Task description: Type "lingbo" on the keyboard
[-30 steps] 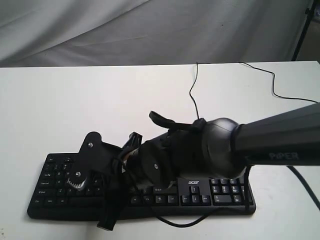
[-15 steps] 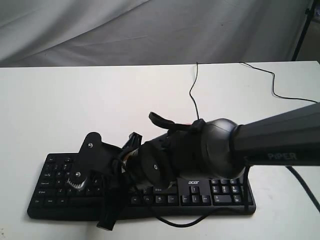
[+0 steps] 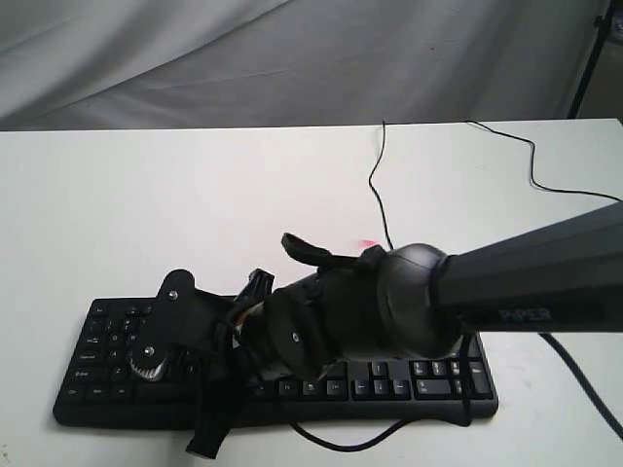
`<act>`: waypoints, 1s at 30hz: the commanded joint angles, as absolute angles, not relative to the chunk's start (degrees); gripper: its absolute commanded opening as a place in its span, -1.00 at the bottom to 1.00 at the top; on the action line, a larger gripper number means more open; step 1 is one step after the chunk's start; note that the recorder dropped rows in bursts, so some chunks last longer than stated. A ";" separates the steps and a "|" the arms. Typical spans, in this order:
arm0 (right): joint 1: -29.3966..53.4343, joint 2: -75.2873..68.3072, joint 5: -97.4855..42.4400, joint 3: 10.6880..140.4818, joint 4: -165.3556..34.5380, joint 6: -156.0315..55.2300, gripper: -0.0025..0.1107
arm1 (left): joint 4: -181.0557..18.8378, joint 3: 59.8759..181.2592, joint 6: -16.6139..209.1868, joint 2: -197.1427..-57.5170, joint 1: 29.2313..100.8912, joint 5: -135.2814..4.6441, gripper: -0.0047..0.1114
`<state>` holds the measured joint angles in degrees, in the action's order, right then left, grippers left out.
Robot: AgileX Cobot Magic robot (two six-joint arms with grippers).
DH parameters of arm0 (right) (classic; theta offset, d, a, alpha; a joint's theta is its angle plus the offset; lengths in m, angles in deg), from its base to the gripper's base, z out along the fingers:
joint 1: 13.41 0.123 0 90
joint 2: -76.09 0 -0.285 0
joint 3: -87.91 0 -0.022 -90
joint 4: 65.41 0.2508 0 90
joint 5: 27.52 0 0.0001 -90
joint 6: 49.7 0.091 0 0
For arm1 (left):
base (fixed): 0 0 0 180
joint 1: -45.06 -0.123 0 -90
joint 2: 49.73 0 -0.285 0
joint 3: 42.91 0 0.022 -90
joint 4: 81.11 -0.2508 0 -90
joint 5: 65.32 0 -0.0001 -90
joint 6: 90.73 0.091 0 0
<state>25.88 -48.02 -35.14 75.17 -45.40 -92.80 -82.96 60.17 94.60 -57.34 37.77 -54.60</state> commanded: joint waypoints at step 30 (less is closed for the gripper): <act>24.86 -51.25 -40.73 85.79 -47.18 -92.92 -0.96 | -82.92 59.88 94.44 -57.52 37.99 -54.84 -0.91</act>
